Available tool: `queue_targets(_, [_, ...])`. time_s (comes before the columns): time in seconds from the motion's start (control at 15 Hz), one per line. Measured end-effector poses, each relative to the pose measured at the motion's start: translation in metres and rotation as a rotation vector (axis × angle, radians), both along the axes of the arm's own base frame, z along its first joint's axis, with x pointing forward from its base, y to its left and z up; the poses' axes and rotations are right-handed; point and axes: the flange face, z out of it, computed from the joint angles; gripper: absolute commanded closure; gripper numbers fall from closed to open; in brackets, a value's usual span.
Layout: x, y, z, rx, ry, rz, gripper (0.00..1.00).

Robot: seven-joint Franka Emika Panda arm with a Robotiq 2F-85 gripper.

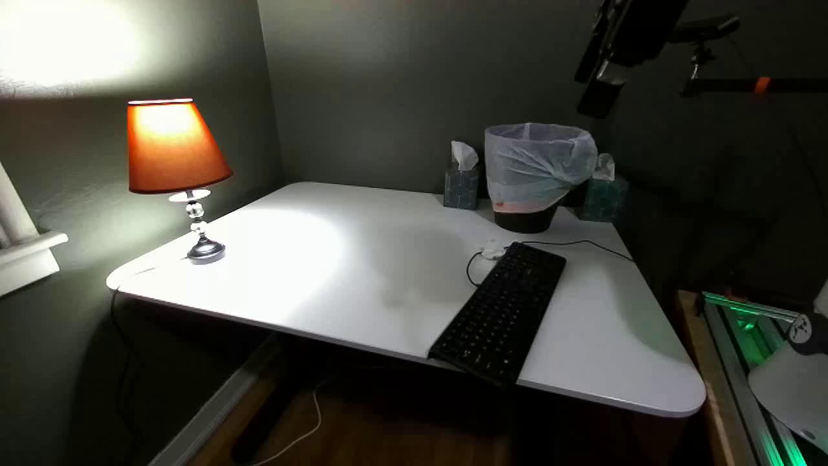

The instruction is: Pick up the white tissue and put it in the black bin

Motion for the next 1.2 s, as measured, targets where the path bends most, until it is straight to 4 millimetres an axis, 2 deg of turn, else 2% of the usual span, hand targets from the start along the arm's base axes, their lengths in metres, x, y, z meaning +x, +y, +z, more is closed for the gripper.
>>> queue_targets(0.53, [0.0, 0.0, 0.0, -0.001, -0.001, 0.0, 0.0])
queue_targets(0.67, [0.003, -0.008, 0.001, 0.012, 0.001, -0.021, 0.0])
queue_targets(0.87, [0.014, -0.038, 0.004, 0.06, 0.012, -0.097, 0.0])
queue_targets(1.2, [0.023, -0.101, 0.001, 0.139, 0.014, -0.235, 0.0])
